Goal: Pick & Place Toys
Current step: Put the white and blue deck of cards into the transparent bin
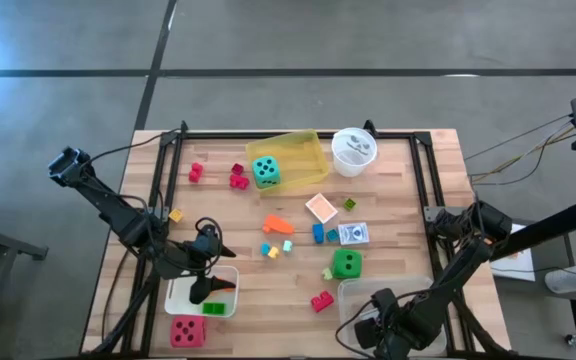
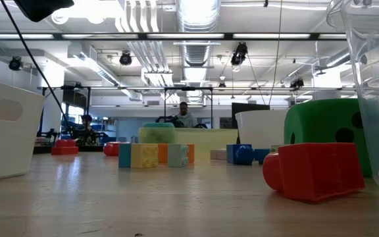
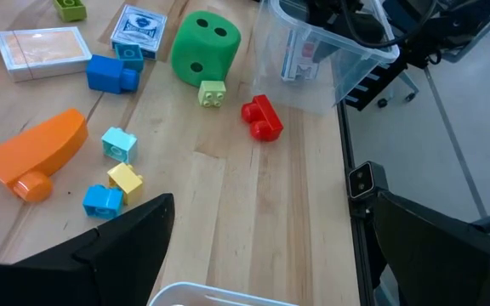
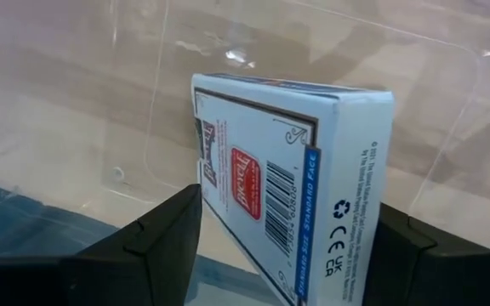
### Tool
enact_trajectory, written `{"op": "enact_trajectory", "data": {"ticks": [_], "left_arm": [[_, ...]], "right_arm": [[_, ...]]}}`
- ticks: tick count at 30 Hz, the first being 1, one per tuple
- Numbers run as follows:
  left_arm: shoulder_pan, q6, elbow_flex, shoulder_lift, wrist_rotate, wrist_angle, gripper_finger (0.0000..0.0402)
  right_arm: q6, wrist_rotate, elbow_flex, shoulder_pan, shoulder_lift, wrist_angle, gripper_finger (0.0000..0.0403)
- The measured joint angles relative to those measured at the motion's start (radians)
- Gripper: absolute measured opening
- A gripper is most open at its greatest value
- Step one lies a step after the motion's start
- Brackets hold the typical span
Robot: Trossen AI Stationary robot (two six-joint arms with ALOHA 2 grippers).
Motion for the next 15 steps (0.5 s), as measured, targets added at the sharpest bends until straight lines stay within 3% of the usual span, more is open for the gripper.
{"op": "enact_trajectory", "data": {"ticks": [15], "left_arm": [[0.000, 0.000, 0.000, 0.000, 0.000, 0.000, 0.0386]], "right_arm": [[0.003, -0.026, -0.002, -0.003, 0.000, -0.063, 0.0246]]}}
